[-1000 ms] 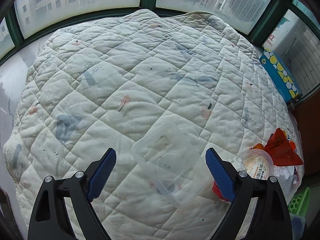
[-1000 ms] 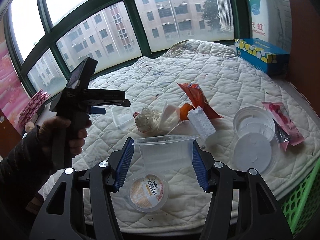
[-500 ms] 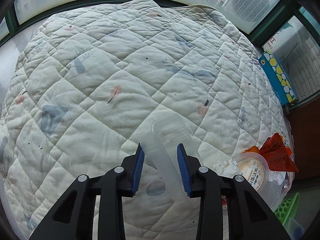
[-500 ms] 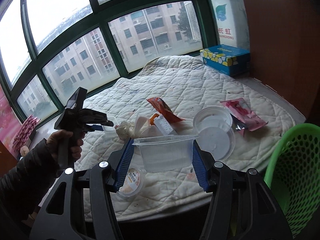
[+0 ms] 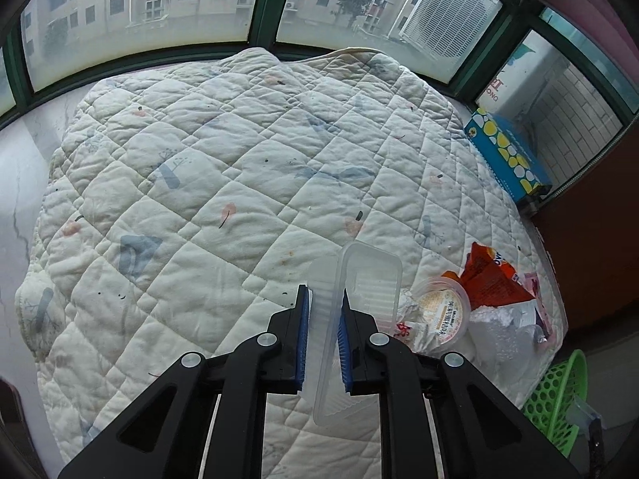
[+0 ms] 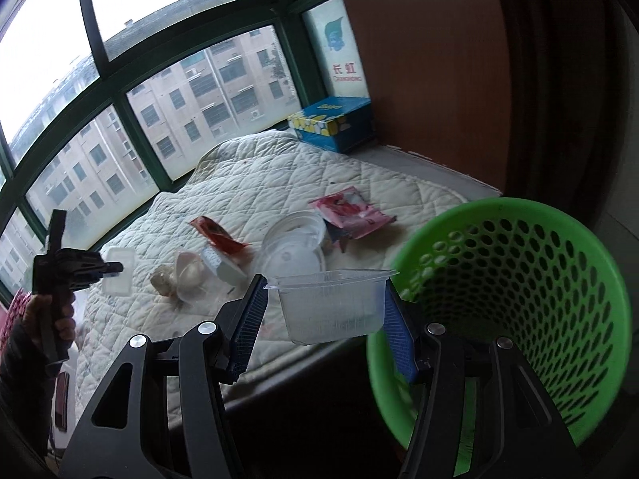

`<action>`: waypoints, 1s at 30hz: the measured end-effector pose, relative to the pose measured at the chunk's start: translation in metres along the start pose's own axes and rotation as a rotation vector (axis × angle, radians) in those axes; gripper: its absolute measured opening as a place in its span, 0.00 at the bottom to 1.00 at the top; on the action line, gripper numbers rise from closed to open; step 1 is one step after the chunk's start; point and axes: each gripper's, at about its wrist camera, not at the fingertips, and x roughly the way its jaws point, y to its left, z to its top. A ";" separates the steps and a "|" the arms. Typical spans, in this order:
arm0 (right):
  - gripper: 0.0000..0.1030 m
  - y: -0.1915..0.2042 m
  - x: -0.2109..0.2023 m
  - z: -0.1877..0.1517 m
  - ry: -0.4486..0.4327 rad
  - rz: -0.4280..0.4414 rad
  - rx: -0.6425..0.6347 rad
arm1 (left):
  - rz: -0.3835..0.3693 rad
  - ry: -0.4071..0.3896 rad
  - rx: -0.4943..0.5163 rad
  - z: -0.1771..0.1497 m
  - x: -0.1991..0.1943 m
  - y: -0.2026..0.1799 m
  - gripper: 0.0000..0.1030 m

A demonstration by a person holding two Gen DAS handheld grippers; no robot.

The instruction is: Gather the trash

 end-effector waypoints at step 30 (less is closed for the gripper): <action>0.75 -0.120 -0.083 -0.024 -0.052 -0.296 0.161 | -0.355 0.074 0.566 -0.097 -0.052 -0.323 0.13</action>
